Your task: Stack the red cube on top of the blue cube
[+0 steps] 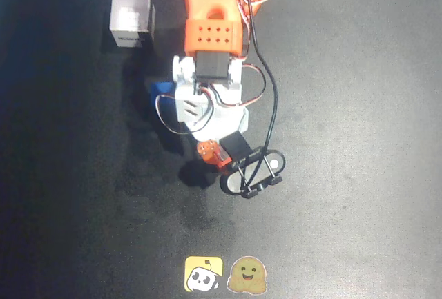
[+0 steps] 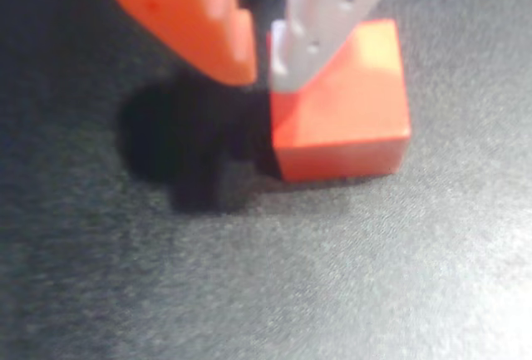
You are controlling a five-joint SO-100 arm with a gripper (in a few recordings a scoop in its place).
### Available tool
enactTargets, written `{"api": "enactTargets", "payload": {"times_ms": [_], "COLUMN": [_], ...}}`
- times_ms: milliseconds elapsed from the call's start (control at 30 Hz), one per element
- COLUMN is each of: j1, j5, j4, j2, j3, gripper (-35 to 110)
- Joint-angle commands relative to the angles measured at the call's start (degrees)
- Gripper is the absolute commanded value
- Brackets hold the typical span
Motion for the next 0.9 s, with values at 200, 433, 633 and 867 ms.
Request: {"api": "enactTargets", "payload": {"times_ms": [200, 433, 633, 867], "j1": [-0.62, -0.88, -1.14, -1.58], "j5": [0.88, 2.99, 3.78, 5.27], "j4": [-4.39, -6.94, -6.06, -5.62], "j2": [-0.35, 3.43, 6.86, 7.47], "j3": [2.29, 7.82, 10.02, 10.72], "gripper": [0, 0, 0, 0]}}
